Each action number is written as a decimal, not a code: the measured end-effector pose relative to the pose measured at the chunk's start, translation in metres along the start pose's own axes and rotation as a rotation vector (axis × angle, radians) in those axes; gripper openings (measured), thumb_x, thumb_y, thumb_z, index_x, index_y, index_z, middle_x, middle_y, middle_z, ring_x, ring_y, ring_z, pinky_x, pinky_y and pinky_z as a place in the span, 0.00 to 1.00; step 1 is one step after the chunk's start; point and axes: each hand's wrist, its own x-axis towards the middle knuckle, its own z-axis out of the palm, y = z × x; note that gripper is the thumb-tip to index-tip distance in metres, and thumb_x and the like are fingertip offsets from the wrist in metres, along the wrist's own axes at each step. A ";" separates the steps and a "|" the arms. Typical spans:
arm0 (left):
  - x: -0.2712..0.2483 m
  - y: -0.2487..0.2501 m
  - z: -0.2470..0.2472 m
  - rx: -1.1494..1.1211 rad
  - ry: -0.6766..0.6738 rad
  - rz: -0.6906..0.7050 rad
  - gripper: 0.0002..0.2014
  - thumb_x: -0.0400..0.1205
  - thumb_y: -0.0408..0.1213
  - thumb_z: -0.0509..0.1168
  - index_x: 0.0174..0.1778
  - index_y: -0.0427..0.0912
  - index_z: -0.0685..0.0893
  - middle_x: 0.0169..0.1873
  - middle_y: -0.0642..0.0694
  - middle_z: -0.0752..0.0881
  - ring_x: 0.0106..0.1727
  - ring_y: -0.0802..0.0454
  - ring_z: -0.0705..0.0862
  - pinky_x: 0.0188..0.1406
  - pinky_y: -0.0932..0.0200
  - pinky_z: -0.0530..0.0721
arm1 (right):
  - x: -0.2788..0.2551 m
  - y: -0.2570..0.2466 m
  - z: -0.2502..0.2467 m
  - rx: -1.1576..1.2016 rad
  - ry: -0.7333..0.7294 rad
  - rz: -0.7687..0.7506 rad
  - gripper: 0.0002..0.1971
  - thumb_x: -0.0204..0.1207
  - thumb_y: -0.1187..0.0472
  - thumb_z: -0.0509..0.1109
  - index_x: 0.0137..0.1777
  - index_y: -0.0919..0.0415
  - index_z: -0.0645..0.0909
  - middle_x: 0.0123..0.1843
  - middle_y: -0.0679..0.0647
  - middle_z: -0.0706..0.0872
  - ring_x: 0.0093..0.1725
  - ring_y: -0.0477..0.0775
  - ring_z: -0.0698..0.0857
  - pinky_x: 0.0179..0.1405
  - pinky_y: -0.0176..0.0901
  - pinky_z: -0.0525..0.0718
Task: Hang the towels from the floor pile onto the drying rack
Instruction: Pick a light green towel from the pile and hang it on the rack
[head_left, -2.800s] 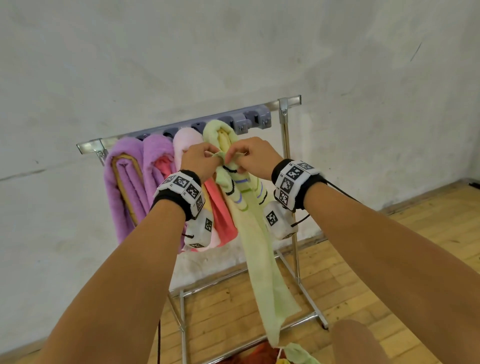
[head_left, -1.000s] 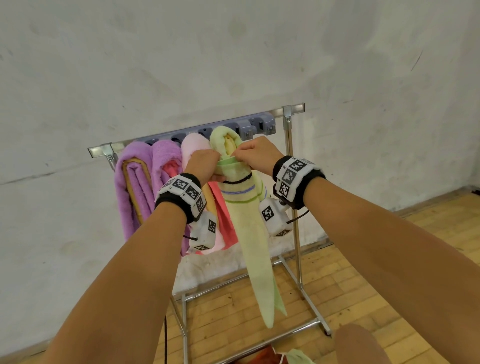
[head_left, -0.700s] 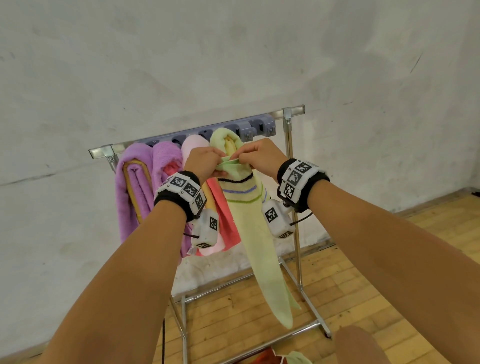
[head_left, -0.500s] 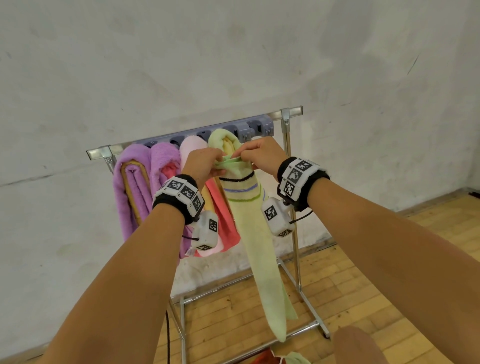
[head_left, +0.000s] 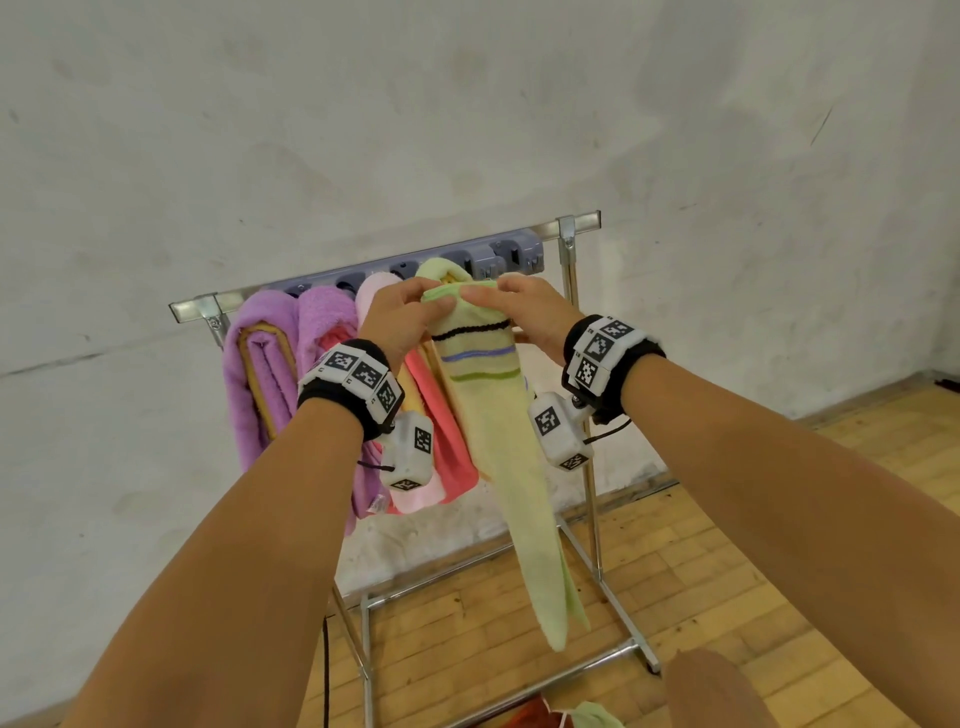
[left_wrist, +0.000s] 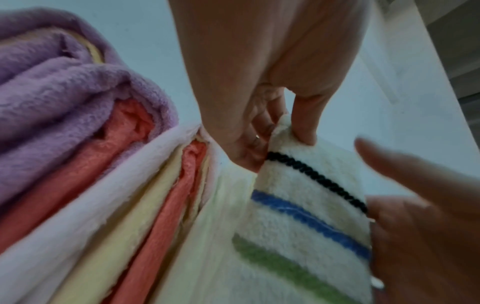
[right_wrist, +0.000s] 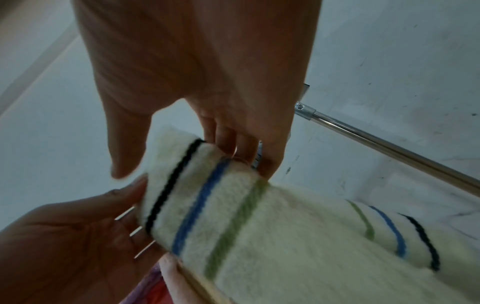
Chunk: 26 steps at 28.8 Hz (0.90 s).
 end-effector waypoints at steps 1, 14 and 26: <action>0.000 0.002 -0.001 -0.044 0.007 0.008 0.04 0.82 0.30 0.69 0.49 0.43 0.86 0.46 0.43 0.88 0.50 0.46 0.86 0.55 0.45 0.87 | -0.002 0.002 -0.001 0.023 -0.058 0.023 0.24 0.71 0.45 0.79 0.61 0.58 0.85 0.57 0.54 0.91 0.57 0.55 0.90 0.60 0.52 0.88; -0.009 0.000 0.014 -0.161 -0.093 -0.135 0.05 0.84 0.35 0.67 0.55 0.43 0.85 0.46 0.47 0.89 0.43 0.51 0.88 0.39 0.58 0.88 | -0.003 -0.003 -0.008 0.285 0.021 -0.071 0.18 0.75 0.64 0.77 0.66 0.62 0.84 0.59 0.57 0.91 0.54 0.54 0.90 0.51 0.46 0.88; -0.004 0.002 0.015 -0.230 -0.167 -0.231 0.20 0.80 0.50 0.71 0.63 0.43 0.85 0.50 0.46 0.91 0.51 0.46 0.90 0.50 0.51 0.89 | -0.005 0.006 -0.017 0.313 -0.018 -0.032 0.20 0.72 0.63 0.80 0.64 0.65 0.85 0.58 0.60 0.91 0.57 0.59 0.91 0.58 0.54 0.88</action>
